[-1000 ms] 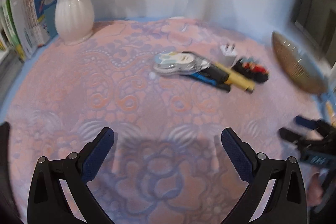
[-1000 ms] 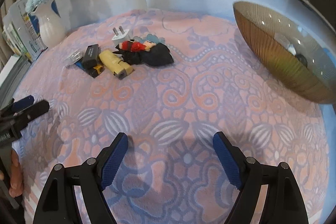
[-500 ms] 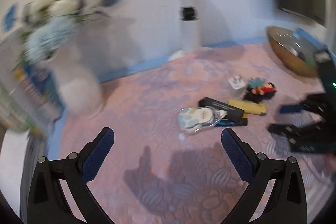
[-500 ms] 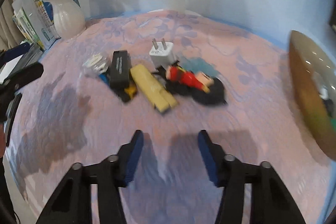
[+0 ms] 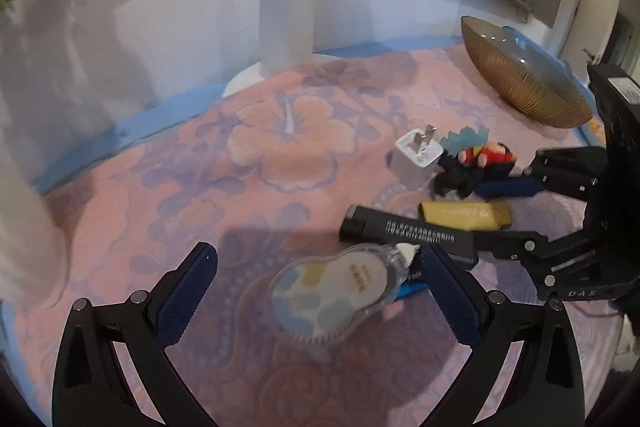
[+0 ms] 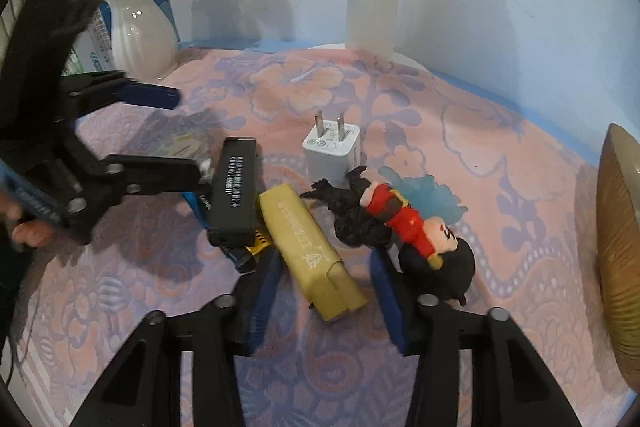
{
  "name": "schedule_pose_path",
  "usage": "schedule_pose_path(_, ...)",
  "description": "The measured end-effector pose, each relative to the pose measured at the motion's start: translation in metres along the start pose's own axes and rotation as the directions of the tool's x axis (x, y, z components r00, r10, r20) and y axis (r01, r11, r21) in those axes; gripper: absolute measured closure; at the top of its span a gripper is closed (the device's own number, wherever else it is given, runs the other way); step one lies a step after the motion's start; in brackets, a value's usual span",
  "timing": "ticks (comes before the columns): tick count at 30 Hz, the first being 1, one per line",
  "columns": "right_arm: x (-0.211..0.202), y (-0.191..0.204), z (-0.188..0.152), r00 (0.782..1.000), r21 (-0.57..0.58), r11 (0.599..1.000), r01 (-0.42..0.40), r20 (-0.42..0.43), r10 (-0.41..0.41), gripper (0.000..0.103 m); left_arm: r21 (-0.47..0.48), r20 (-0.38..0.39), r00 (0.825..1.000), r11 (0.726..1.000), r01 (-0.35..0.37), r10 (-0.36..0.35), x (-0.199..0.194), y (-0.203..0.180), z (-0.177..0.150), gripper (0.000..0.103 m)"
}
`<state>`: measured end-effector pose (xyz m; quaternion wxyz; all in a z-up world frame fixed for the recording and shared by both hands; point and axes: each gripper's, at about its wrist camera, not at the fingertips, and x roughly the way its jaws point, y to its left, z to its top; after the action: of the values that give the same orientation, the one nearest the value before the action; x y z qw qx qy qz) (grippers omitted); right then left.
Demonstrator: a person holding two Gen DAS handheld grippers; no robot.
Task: Organize rigid objects
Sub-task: 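Grasp the clear tape dispenser with the left gripper while the right grasps the yellow box, then carry tape dispenser and yellow box into the brown bowl and release both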
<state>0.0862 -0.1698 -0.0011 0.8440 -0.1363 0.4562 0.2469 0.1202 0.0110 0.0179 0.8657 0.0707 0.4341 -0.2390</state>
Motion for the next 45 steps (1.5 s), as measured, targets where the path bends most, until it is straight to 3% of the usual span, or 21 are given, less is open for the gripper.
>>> schedule_pose_path(3, -0.001, 0.004, -0.004, 1.0, -0.013, 1.0, -0.011, 0.009, 0.011, 0.074, 0.002, -0.025, 0.997, 0.997, 0.078, -0.078, 0.006, -0.007, -0.004, 0.006)
schedule_pose_path(8, -0.009, 0.007, -0.014, 1.0, -0.022, 1.0, -0.013, 0.009, 0.013, 0.078, 0.109, -0.102, 0.991, 0.99, 0.095, -0.084, -0.001, -0.041, -0.027, 0.008)
schedule_pose_path(11, -0.015, 0.003, -0.021, 1.0, -0.003, 1.0, -0.028, 0.007, 0.028, 0.079, 0.162, -0.113, 0.983, 0.974, 0.16, -0.142, -0.018, -0.065, -0.038, 0.008)
schedule_pose_path(13, -0.019, -0.001, -0.027, 0.999, 0.021, 0.999, -0.05, 0.004, 0.05, 0.079, 0.206, -0.056, 0.993, 0.972, 0.114, -0.105, -0.032, -0.078, -0.04, 0.007)
schedule_pose_path(15, -0.023, -0.004, -0.033, 0.998, 0.042, 0.997, -0.063, 0.011, 0.063, 0.079, 0.151, -0.015, 0.997, 0.985, 0.081, -0.079, -0.036, -0.074, -0.035, 0.008)
schedule_pose_path(18, -0.024, -0.005, -0.034, 0.998, 0.051, 0.996, -0.069, 0.004, 0.069, 0.079, 0.035, 0.0, 0.998, 0.997, 0.067, -0.067, -0.031, -0.06, -0.028, 0.008)
schedule_pose_path(21, -0.022, -0.005, -0.032, 0.998, 0.06, 0.996, -0.066, 0.001, 0.066, 0.079, 0.01, -0.038, 0.999, 0.999, -0.034, 0.035, -0.014, -0.059, -0.027, 0.013)
schedule_pose_path(23, -0.022, -0.004, -0.031, 0.998, 0.06, 0.996, -0.062, 0.0, 0.062, 0.079, 0.004, -0.087, 0.994, 0.997, -0.073, 0.073, -0.004, -0.06, -0.032, 0.022)
schedule_pose_path(24, -0.022, -0.004, -0.032, 0.998, 0.056, 0.997, -0.06, 0.0, 0.06, 0.079, 0.005, -0.078, 0.993, 0.996, -0.091, 0.091, -0.004, -0.061, -0.034, 0.022)
schedule_pose_path(25, -0.024, -0.004, -0.032, 0.998, 0.053, 0.997, -0.058, -0.001, 0.058, 0.079, -0.001, -0.053, 0.994, 0.995, -0.1, 0.1, -0.007, -0.064, -0.036, 0.03)
schedule_pose_path(26, -0.025, -0.003, -0.033, 0.998, 0.052, 0.997, -0.055, -0.001, 0.055, 0.079, -0.01, -0.047, 0.995, 0.996, -0.093, 0.092, -0.01, -0.066, -0.037, 0.047)
schedule_pose_path(28, -0.029, -0.002, -0.038, 0.999, 0.053, 0.997, -0.049, 0.0, 0.049, 0.079, -0.033, -0.038, 0.993, 0.993, -0.117, 0.116, -0.013, -0.07, -0.035, 0.057)
schedule_pose_path(32, -0.042, -0.001, -0.052, 0.998, 0.068, 0.996, -0.055, -0.007, 0.055, 0.08, -0.046, -0.031, 0.994, 0.994, -0.104, 0.103, -0.017, -0.079, -0.039, 0.057)
schedule_pose_path(36, -0.062, -0.001, -0.075, 0.995, 0.078, 0.993, -0.092, -0.031, 0.094, 0.08, -0.045, -0.037, 0.996, 0.995, -0.086, 0.085, -0.035, -0.095, -0.065, 0.057)
schedule_pose_path(41, -0.085, -0.001, -0.109, 0.995, 0.081, 0.993, -0.091, -0.041, 0.094, 0.08, -0.058, -0.052, 0.996, 0.996, -0.07, 0.067, -0.049, -0.119, -0.095, 0.057)
schedule_pose_path(45, -0.089, 0.009, -0.115, 0.996, 0.065, 0.996, -0.056, -0.062, 0.06, 0.078, -0.046, -0.032, 0.997, 0.996, -0.076, 0.075, -0.055, -0.133, -0.105, 0.056)
